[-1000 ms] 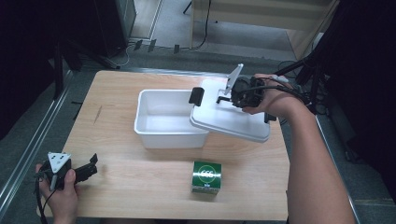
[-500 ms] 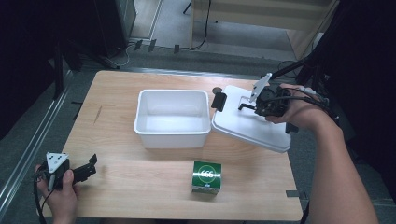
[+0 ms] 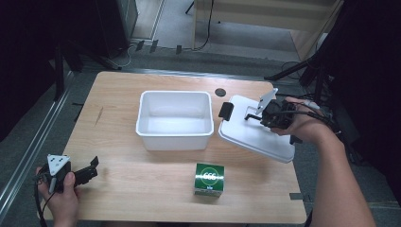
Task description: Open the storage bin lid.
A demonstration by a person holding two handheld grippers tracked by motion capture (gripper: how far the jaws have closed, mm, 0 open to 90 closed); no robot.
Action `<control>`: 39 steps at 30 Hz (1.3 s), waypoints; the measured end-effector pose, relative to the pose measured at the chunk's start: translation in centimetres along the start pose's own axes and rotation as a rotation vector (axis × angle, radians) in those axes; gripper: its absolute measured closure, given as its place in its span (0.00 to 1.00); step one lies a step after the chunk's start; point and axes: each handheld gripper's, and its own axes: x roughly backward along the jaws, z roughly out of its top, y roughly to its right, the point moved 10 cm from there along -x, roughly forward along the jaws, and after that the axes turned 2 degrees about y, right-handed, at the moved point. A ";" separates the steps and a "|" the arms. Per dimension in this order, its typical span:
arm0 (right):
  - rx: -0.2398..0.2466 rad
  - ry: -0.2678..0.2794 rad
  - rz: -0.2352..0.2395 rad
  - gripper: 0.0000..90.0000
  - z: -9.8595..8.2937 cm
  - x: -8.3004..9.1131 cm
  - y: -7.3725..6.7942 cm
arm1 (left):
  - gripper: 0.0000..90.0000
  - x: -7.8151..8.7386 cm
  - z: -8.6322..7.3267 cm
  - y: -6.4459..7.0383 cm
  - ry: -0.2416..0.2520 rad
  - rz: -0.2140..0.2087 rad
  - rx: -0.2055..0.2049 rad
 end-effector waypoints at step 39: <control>-0.110 -0.034 -0.012 0.93 -2.4 -10.2 -2.7 | 0.00 0.0 -0.1 0.1 -0.006 0.000 -0.006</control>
